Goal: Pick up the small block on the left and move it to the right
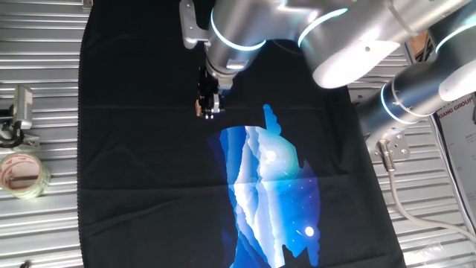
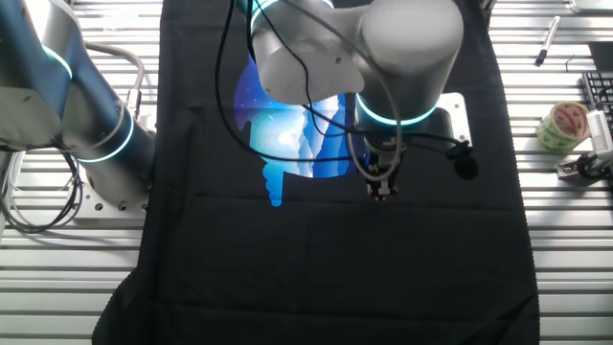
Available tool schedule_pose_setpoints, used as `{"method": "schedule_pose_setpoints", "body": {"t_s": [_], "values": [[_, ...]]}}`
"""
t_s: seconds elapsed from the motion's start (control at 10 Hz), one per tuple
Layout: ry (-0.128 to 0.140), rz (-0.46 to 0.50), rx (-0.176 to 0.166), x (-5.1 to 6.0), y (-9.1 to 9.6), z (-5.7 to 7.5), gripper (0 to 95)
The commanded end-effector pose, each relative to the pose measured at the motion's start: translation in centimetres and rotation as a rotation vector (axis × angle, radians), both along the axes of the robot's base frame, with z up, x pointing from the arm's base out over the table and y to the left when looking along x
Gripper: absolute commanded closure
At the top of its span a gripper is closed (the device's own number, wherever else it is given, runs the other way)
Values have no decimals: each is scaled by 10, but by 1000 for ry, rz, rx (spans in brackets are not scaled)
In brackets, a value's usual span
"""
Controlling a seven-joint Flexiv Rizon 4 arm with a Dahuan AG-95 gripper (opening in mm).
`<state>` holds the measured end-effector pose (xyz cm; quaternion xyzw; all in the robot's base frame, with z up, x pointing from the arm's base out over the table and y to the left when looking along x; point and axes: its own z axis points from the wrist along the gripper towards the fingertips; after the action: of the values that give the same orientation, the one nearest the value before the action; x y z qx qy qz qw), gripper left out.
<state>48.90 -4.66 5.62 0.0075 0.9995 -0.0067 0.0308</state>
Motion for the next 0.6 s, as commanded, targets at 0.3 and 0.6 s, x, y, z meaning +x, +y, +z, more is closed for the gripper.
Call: {"method": "schedule_pose_setpoints", "body": {"t_s": [0.3,0.6], "values": [[1,-47,-4,-2,18,5,950],[-8,-83,-2,-4,31,4,950]]}}
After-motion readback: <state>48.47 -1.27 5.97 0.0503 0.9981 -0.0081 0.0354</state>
